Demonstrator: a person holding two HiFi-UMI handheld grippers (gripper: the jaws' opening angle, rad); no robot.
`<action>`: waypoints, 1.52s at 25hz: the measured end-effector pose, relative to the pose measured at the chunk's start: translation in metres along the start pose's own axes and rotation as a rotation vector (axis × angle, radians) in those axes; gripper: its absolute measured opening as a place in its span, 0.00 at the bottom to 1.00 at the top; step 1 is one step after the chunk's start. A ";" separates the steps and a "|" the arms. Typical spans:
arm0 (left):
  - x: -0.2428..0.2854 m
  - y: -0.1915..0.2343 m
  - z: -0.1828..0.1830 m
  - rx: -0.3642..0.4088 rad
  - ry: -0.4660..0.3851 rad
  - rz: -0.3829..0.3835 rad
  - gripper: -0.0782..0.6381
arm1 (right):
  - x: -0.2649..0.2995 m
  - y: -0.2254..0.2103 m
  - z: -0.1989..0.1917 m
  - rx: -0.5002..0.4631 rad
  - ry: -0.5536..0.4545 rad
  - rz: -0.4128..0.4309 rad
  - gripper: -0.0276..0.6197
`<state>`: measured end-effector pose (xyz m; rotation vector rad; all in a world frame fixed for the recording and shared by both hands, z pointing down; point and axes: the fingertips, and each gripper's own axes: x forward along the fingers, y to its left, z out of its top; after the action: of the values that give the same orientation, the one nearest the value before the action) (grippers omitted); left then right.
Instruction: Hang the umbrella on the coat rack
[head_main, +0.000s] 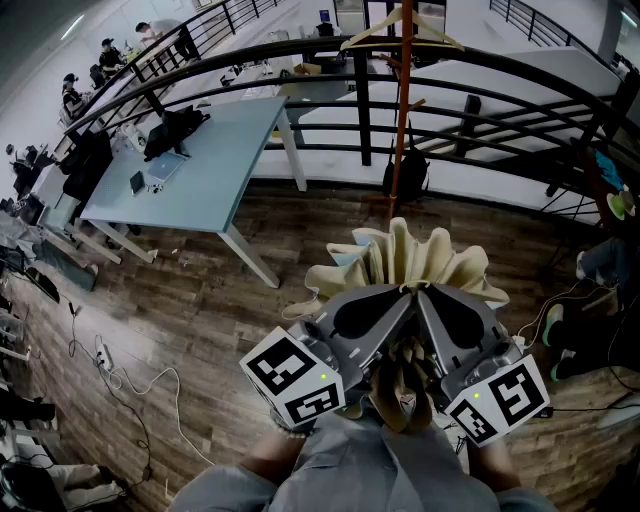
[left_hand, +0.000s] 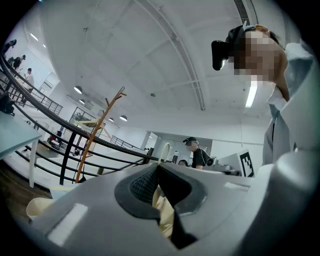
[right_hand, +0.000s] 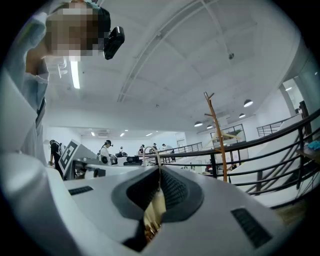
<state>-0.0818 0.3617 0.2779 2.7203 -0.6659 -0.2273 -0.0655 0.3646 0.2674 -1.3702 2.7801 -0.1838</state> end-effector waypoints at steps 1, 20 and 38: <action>0.000 0.001 0.000 0.000 0.000 -0.001 0.12 | 0.001 0.000 0.000 -0.001 0.000 -0.001 0.05; -0.007 0.014 0.002 0.005 0.004 -0.033 0.12 | 0.015 0.005 -0.004 0.003 -0.011 -0.035 0.05; -0.031 0.028 0.005 0.014 0.017 -0.082 0.12 | 0.032 0.027 -0.011 -0.004 -0.021 -0.088 0.05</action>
<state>-0.1222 0.3517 0.2855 2.7626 -0.5535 -0.2196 -0.1070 0.3565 0.2760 -1.4879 2.7070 -0.1658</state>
